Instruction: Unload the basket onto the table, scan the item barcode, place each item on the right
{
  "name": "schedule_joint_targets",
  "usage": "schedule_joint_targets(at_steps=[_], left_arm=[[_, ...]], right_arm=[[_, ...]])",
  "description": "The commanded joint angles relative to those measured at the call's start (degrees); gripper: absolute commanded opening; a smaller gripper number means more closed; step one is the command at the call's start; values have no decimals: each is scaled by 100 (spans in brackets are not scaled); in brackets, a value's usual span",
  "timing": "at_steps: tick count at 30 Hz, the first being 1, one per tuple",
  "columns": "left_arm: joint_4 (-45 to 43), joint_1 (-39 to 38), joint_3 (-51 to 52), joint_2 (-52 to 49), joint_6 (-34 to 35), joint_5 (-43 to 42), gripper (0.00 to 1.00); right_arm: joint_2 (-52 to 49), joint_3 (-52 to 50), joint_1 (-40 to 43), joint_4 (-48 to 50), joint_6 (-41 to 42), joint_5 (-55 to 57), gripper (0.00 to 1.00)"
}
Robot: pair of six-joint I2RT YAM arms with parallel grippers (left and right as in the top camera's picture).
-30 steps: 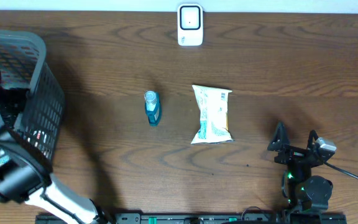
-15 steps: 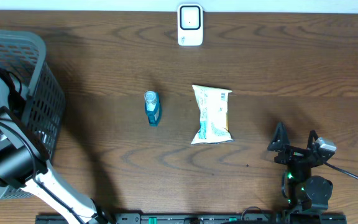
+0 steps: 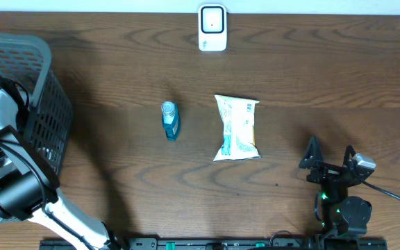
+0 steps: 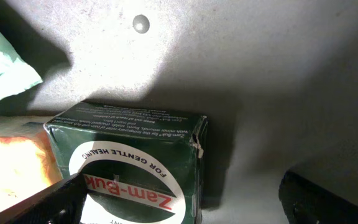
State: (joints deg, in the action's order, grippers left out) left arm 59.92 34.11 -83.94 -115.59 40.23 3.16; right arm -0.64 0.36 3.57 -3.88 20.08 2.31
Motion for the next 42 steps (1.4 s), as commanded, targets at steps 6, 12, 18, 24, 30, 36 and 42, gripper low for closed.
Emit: schedule_joint_targets(at_steps=[6,12,18,24,30,36,42], left_arm=[[157,105,92,411,-101,-251,99],[404,107,118,780,-120,-247,99],[358,140,278,778,-111,-129,99],[275,140,361,776,-118,247,100],[-90,173,702,776,-120,247,100],[-737,173,1185,769,-120,245,100],[-848,173,1248,767,-120,245,100]], right_arm=[[26,-4,-24,-22,-85,11,99],[26,-4,-24,-22,-85,11,99],[26,-4,-24,-22,-87,11,99],[26,-4,-24,-22,-85,11,99],[26,-4,-24,-22,-85,11,99],[26,-4,-24,-22,-85,11,99],[26,-4,-24,-22,-85,11,99]])
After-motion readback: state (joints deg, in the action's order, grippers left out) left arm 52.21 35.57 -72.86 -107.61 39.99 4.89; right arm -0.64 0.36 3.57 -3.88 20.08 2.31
